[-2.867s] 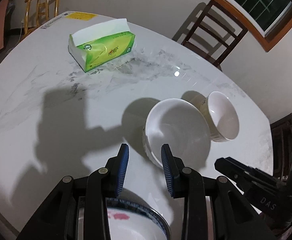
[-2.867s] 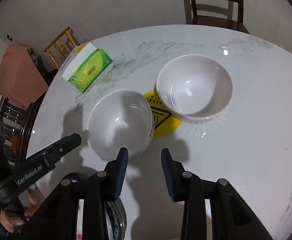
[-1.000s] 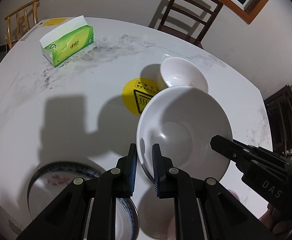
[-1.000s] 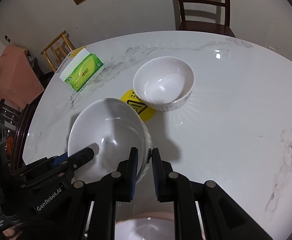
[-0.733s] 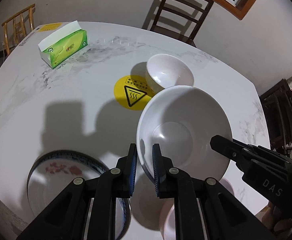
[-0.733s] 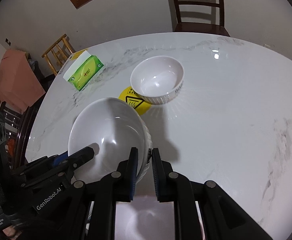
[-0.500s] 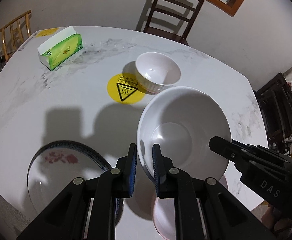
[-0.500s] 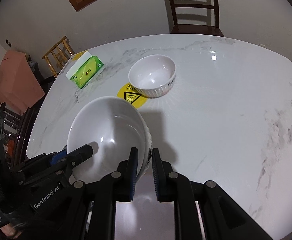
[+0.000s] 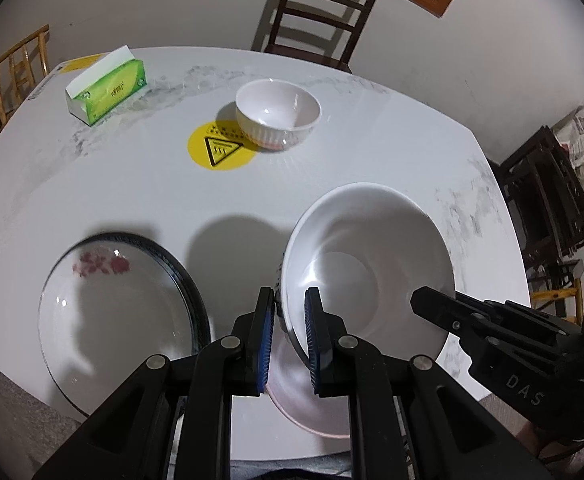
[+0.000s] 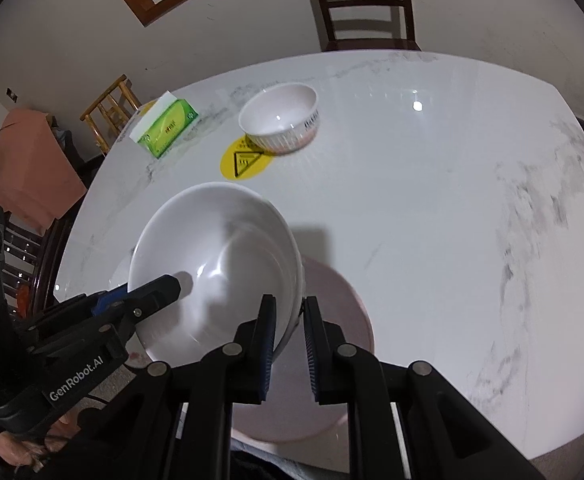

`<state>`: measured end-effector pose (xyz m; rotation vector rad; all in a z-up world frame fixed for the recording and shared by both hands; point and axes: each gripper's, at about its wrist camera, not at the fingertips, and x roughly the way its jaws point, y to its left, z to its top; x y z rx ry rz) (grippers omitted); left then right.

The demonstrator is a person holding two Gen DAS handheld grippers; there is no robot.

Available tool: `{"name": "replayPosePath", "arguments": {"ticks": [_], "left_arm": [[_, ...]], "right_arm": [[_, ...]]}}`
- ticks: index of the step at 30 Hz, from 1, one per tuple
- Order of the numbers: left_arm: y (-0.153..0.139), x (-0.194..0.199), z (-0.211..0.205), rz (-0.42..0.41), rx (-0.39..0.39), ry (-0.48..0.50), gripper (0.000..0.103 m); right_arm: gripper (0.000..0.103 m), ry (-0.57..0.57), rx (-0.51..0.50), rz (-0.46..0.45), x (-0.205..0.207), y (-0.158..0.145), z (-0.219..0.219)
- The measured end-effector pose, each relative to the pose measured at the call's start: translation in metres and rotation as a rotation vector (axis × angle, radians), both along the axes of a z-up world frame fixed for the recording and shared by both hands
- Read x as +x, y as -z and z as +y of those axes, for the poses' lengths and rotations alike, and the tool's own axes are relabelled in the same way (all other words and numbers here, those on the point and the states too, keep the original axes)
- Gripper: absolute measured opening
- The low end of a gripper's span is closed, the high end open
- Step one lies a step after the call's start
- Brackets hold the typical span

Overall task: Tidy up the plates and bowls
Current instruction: 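Lift the white cartoon-band bowl and carry it over the pink bowl, then lower the white bowl into the pink bowl and open both grippers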

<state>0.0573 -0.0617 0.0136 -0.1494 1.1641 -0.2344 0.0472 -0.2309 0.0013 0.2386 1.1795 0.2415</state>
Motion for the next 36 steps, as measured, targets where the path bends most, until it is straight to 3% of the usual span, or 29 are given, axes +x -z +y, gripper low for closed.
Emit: {"name": "replayPosePath", "arguments": {"ticks": [16, 29, 36], "left_arm": [[0.040, -0.015, -0.020, 0.047, 0.089, 0.039, 0.012], [0.049, -0.013, -0.027, 0.046, 0.149, 0.055, 0.012], [0.049, -0.013, -0.033, 0.036, 0.175, 0.063, 0.018]], "right_arm": [[0.015, 0.027, -0.034, 0.060, -0.016, 0.039, -0.005], [0.015, 0.011, -0.076, 0.083, -0.011, 0.050, 0.002], [0.015, 0.019, -0.071, 0.097, -0.006, 0.054, 0.003]]}}
